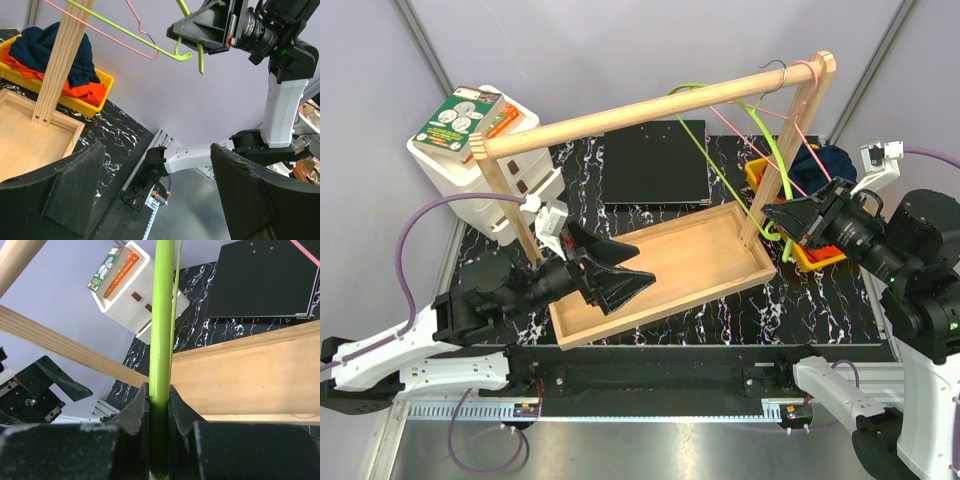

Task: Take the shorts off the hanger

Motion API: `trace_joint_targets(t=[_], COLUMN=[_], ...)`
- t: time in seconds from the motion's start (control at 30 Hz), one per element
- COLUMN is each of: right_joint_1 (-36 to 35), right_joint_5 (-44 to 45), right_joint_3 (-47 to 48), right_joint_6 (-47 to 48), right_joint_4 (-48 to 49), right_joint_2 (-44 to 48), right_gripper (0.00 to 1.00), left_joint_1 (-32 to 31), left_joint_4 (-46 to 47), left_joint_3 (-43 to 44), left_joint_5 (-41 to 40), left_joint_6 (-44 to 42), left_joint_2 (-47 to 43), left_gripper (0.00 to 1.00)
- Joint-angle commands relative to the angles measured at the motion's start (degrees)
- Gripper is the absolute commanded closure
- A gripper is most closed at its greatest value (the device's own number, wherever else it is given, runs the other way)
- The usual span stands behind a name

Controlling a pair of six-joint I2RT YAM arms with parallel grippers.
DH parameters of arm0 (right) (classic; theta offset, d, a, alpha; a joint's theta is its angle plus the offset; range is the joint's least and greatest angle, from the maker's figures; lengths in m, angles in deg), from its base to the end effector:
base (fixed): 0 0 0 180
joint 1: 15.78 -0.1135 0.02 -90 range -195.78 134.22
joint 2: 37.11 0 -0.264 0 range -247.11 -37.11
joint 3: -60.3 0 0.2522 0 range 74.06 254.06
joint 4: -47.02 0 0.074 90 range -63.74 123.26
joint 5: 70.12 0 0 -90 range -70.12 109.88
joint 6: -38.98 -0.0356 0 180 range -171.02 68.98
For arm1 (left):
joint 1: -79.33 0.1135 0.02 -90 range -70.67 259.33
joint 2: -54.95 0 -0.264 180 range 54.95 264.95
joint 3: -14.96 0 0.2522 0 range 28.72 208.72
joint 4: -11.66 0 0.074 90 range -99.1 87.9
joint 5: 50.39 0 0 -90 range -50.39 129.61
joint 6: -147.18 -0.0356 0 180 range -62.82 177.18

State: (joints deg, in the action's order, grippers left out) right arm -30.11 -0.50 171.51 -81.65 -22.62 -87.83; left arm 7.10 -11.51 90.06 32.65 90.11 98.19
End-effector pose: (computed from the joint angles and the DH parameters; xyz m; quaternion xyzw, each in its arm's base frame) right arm 0.0774 0.0326 0.5203 -0.0073 0.7579 0.3685 0.5382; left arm 0.0499 -0.1415 0.4440 0.1753 0.6279 -0.5774 0.4916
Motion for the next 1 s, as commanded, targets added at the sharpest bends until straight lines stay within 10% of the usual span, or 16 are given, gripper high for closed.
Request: trace_joint_targets(t=[0.0, 0.23, 0.57, 0.97], right_joint_1=[-0.3, -0.3, -0.3, -0.3], right_joint_5=[2.0, 5.3, 3.0, 7.5], right_joint_3=[1.3, -8.7, -13.5, -24.2], right_joint_6=[-1.7, 1.4, 4.5, -3.3], right_joint_4=[4.7, 2.6, -1.2, -15.6], right_joint_2=[-0.1, 4.0, 9.8, 25.2], right_gripper=[1.00, 0.95, 0.03, 0.00], left_joint_1=[-0.2, -0.1, -0.2, -0.2], left_joint_4=[2.1, 1.1, -0.1, 0.1], left_joint_3=[-0.7, -1.5, -0.4, -2.5], left_joint_5=[2.1, 2.7, 3.4, 3.6], left_joint_6=[0.1, -0.1, -0.5, 0.2], left_joint_2=[0.0, -0.5, 1.4, 1.9], left_gripper=[0.10, 0.08, 0.07, 0.06])
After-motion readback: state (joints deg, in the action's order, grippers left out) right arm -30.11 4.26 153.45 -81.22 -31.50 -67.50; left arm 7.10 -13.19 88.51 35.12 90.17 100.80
